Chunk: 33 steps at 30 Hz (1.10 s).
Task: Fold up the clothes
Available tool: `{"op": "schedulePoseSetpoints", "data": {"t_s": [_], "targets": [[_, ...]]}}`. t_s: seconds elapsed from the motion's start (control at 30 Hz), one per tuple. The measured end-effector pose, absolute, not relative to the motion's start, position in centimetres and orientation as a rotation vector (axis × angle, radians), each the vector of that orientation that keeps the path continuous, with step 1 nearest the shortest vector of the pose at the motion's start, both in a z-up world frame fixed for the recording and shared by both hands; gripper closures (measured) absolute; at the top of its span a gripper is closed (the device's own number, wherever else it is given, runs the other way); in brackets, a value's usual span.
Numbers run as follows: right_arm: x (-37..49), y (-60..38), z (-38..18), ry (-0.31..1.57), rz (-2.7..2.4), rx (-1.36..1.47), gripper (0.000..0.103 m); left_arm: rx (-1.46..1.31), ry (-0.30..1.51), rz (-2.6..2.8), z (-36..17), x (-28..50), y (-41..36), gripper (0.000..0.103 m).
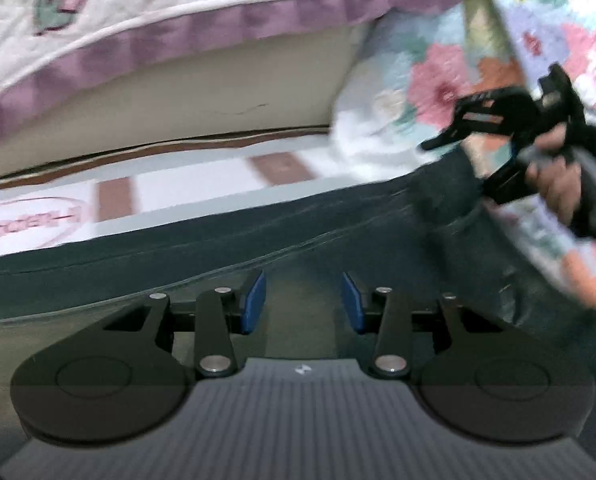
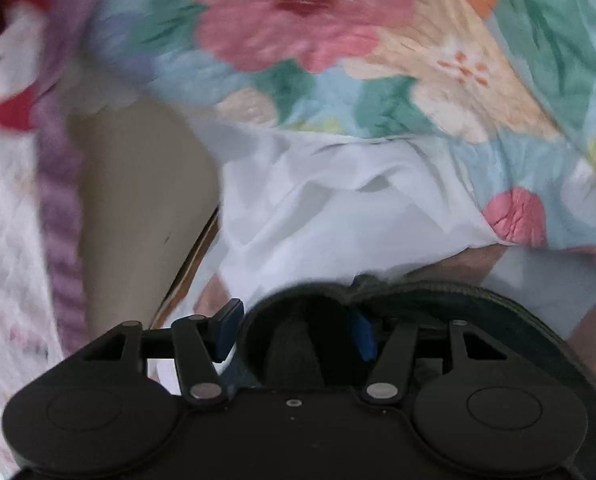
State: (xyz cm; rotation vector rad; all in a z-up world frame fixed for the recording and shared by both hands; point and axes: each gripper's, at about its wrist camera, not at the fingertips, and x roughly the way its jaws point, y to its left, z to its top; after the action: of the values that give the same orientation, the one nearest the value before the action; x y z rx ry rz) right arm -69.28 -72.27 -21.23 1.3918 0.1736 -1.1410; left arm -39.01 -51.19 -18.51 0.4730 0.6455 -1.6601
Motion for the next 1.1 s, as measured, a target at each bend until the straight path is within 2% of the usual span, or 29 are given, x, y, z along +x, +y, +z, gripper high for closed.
{"op": "schedulePoseSetpoints", "data": {"t_s": [0.03, 0.07, 0.1, 0.13, 0.23, 0.33, 0.4, 0.43, 0.47, 0.5, 0.57, 0.7, 0.77, 0.87, 0.9, 0.93, 1.0, 1.1], "targets": [[-69.3, -72.7, -21.5, 0.155, -1.163, 1.397, 0.042, 0.493, 0.62, -1.645, -18.5, -38.4, -51.0, 0.063], [-69.2, -73.1, -21.5, 0.148, -1.184, 1.384, 0.072, 0.503, 0.599, -1.633, -18.4, -37.8, -50.7, 0.063], [-68.6, -73.2, -20.5, 0.184, -1.204, 1.294, 0.094, 0.508, 0.582, -1.617, -18.2, -37.1, -50.4, 0.063], [-68.2, -73.1, -19.2, 0.219, -1.222, 1.185, 0.094, 0.508, 0.574, -1.608, -18.0, -36.3, -50.1, 0.062], [-69.6, -72.9, -17.1, 0.122, -1.197, 1.073, 0.097, 0.505, 0.542, -1.572, -17.5, -34.1, -49.9, 0.061], [-70.0, -74.6, -16.6, 0.257, -1.256, 1.001, 0.097, 0.559, 0.536, -1.502, -18.3, -32.2, -50.2, 0.061], [-71.1, -75.9, -17.5, 0.319, -1.252, 1.101, 0.097, 0.596, 0.564, -1.457, -19.3, -31.0, -50.5, 0.061], [-71.7, -76.4, -18.1, 0.337, -1.242, 1.165, 0.093, 0.614, 0.578, -1.434, -19.8, -30.4, -50.6, 0.061], [-72.2, -76.6, -18.6, 0.367, -1.228, 1.208, 0.081, 0.629, 0.591, -1.414, -20.2, -29.8, -50.7, 0.061], [-72.7, -76.4, -18.5, 0.397, -1.264, 1.198, 0.064, 0.625, 0.602, -1.405, -20.6, -29.3, -50.8, 0.061], [-73.9, -75.7, -18.3, 0.404, -1.267, 1.2, 0.053, 0.615, 0.622, -1.39, -21.3, -28.5, -51.0, 0.06], [-76.3, -72.7, -17.4, 0.254, -1.139, 1.209, 0.053, 0.617, 0.611, -1.393, -21.4, -28.5, -51.2, 0.06], [-76.0, -70.5, -17.1, 0.26, -1.046, 1.169, 0.057, 0.604, 0.618, -1.394, -21.5, -28.3, -51.2, 0.059], [-74.2, -67.0, -17.0, 0.384, -1.006, 1.072, 0.071, 0.589, 0.631, -1.39, -21.4, -28.3, -51.1, 0.059], [-73.5, -66.1, -17.3, 0.436, -1.013, 1.037, 0.087, 0.587, 0.634, -1.386, -21.4, -28.4, -51.1, 0.059], [-72.8, -65.5, -17.7, 0.509, -1.041, 1.003, 0.094, 0.586, 0.636, -1.379, -21.3, -28.5, -51.1, 0.059], [-71.7, -64.8, -18.4, 0.625, -1.097, 0.974, 0.094, 0.594, 0.641, -1.369, -21.2, -28.7, -51.3, 0.059], [-71.0, -64.8, -18.7, 0.62, -1.066, 1.006, 0.088, 0.592, 0.673, -1.356, -20.9, -28.7, -51.6, 0.059]]}}
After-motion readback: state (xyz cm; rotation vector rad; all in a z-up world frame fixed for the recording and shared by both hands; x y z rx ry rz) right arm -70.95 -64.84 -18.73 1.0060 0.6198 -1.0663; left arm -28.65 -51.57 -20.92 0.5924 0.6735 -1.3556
